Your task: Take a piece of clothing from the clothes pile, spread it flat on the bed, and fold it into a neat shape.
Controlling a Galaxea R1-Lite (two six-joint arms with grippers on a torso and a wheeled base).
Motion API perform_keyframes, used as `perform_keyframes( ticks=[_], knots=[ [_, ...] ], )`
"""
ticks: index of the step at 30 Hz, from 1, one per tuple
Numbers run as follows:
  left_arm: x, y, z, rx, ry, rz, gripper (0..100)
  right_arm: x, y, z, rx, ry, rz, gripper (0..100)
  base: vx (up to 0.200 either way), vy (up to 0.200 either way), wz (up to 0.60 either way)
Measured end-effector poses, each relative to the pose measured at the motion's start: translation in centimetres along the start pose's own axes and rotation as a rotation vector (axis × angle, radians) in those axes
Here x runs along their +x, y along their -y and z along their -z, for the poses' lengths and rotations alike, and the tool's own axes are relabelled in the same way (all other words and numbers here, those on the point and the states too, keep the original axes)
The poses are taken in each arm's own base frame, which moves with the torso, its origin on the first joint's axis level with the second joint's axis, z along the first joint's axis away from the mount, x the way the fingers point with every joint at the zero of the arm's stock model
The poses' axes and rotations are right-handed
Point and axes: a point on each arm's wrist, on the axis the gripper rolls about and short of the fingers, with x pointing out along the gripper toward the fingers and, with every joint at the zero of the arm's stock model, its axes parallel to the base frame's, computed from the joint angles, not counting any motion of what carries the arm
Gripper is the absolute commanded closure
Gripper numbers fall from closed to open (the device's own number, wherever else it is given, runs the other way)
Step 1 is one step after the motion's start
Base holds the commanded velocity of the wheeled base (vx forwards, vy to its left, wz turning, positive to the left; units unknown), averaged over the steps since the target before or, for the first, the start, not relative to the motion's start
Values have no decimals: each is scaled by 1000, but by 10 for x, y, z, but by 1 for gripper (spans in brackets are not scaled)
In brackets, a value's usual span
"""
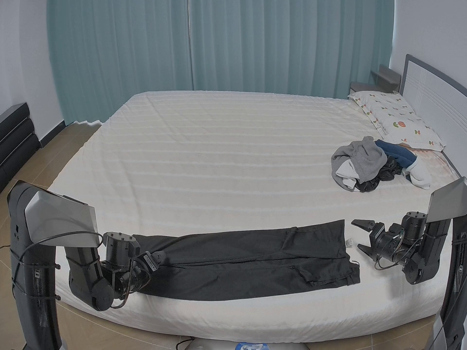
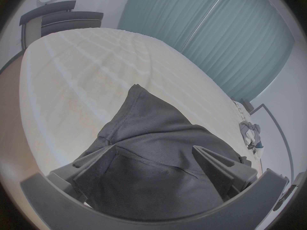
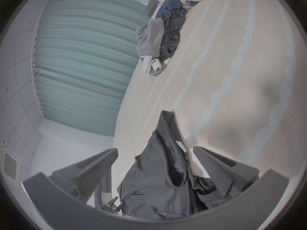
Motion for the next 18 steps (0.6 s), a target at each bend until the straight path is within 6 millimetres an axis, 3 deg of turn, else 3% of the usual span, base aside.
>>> perform_keyframes(
  ticks=[7,18],
  knots=[
    [-1,5,-8,-14,78,-12,0,0,1,1,-23,-3,4,0,0,0,0],
    [-10,0,-54,-102,143,87,0,2,3,3,-30,-3,14,0,0,0,0]
  ],
)
